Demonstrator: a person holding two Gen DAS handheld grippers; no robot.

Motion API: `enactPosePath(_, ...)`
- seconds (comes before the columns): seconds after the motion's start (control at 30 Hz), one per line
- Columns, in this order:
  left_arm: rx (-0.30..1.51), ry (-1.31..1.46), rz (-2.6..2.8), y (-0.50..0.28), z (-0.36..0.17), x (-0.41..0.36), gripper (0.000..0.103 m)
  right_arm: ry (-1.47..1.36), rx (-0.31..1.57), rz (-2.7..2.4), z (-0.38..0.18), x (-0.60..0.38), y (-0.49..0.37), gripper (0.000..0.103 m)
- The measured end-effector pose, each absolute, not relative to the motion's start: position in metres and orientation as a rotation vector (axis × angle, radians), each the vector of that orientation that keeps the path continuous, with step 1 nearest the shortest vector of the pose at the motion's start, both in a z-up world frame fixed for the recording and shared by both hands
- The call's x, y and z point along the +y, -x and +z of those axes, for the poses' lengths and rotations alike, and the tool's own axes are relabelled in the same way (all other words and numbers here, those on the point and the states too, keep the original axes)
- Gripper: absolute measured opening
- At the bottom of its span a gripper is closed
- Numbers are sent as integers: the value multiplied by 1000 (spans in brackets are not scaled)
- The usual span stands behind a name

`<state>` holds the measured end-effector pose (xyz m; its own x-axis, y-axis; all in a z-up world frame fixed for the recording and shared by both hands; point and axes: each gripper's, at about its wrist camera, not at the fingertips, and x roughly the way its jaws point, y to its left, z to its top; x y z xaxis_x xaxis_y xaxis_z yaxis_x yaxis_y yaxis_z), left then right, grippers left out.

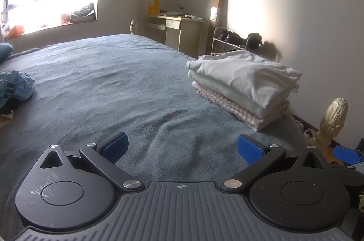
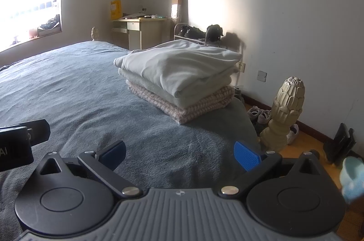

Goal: Fold clothes

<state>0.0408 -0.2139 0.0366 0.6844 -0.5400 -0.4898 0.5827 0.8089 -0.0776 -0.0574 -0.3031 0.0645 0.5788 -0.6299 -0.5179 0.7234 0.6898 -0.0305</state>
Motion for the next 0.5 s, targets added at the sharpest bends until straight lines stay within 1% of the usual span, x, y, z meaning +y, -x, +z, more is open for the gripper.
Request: enactPosePath(0.5,526,-89,-622,-43,35,-213,103,-191,531,-793,63,-300,54,103)
